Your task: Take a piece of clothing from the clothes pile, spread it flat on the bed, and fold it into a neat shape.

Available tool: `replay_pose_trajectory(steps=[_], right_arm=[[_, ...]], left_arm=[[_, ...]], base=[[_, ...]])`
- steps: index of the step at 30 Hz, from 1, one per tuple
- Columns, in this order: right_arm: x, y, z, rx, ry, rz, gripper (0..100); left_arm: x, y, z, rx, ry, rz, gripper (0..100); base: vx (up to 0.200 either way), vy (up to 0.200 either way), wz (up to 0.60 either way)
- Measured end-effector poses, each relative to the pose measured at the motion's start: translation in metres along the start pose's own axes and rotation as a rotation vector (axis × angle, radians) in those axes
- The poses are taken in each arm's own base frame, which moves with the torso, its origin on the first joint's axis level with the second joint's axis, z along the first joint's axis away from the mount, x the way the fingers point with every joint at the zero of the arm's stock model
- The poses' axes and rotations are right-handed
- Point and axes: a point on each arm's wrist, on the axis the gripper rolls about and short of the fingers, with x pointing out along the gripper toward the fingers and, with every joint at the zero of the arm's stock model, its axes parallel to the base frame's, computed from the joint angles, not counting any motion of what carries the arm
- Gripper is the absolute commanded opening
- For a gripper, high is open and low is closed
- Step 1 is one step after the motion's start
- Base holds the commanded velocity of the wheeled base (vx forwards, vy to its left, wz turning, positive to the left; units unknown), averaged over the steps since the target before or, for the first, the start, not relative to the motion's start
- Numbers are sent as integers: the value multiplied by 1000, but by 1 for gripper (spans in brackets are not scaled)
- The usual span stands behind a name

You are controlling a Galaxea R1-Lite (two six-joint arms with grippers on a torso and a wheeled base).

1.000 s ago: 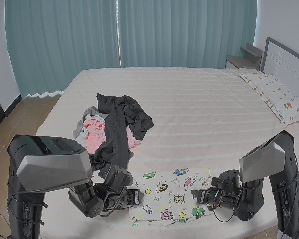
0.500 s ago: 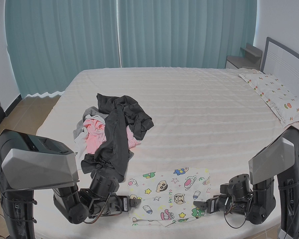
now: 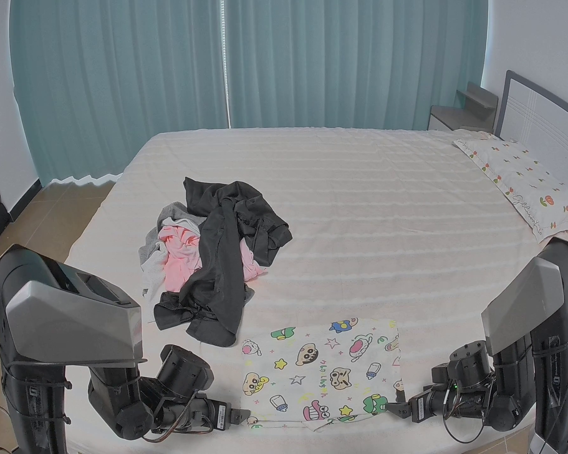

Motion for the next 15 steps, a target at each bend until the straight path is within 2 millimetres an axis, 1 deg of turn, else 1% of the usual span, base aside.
replay_pose_trajectory(steps=[5,8,10,11,13,15], right_arm=[[-7,-2,9,9,-52,-3,100],[-14,-2,18,11,-104,6,100],[-15,-1,26,15,-149,11,100],[-13,-1,35,17,-194,16,100],[-9,-1,45,19,-238,22,100],[1,-1,61,26,-280,22,100]], left_arm=[[-6,3,-2,-19,-2,-3,100],[-15,3,3,-61,-37,-40,100],[-21,3,7,-97,-56,-72,100],[-26,3,9,-127,-70,-97,100],[-31,3,12,-155,-83,-116,100],[-37,3,15,-188,-102,-139,100]], base=[[0,0,0],[0,0,0],[0,0,0],[0,0,0],[0,0,0],[0,0,0]])
